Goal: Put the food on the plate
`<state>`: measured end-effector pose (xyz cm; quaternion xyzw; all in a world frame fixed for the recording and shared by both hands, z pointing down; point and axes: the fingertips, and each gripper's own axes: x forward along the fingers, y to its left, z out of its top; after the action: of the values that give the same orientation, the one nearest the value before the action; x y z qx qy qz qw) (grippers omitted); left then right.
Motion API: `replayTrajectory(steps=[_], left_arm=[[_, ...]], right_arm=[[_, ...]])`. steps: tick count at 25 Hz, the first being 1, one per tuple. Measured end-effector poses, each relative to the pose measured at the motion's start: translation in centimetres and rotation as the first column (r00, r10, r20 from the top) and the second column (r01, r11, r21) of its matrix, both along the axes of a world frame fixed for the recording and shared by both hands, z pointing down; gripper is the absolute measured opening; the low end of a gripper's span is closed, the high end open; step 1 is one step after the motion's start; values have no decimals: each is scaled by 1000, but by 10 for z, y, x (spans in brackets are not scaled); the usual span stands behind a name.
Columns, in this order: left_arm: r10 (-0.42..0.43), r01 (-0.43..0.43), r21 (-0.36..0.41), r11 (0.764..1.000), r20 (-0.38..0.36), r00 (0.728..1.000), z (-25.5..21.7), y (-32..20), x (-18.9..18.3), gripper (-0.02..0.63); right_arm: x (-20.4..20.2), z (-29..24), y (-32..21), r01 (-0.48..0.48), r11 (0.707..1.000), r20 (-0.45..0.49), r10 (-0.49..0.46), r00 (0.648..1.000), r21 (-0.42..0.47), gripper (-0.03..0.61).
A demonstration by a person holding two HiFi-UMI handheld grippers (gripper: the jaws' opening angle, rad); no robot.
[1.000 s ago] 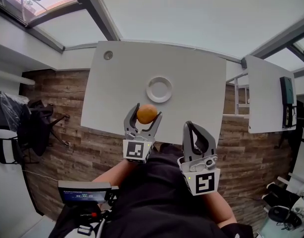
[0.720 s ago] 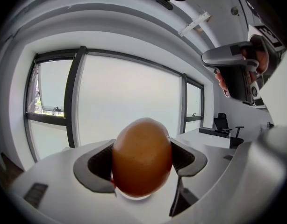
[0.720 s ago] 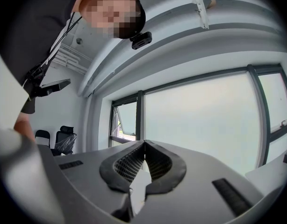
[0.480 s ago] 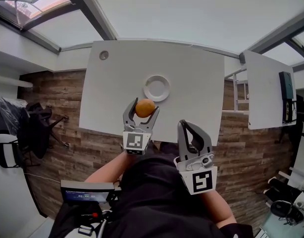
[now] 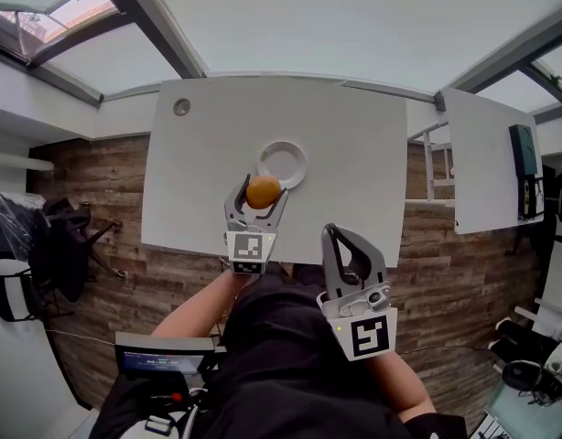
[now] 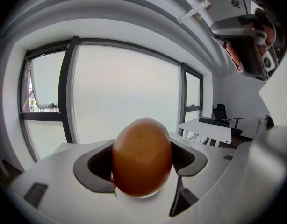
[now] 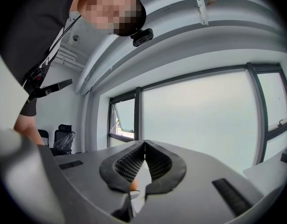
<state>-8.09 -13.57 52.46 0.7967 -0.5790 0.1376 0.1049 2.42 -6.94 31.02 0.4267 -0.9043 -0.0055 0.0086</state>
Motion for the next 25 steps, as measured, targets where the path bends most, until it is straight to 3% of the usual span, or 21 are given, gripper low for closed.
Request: replayTrajectory(steps=[8,14,18,25], left_arm=[[-12,13,-59,998,19,1000,17,-11,-8,335],[8,-4,-51,999,73,997,43,-18,-11,336],[16,-9,-92,996,78,997,55,-20,-15,336],[56,-48,-85,995,97,994,63,-28,-12,336]], right_arm=[[4,2,-3,-17,1000,-10,17,1000,-5,8],[6,6,-6,-25,1000,-17,24,1000,-16,8],[5,6,-6,-28,999,-17,28,999,-14,8],[2,9,-6,-30,999,-22,30,999,-28,8]])
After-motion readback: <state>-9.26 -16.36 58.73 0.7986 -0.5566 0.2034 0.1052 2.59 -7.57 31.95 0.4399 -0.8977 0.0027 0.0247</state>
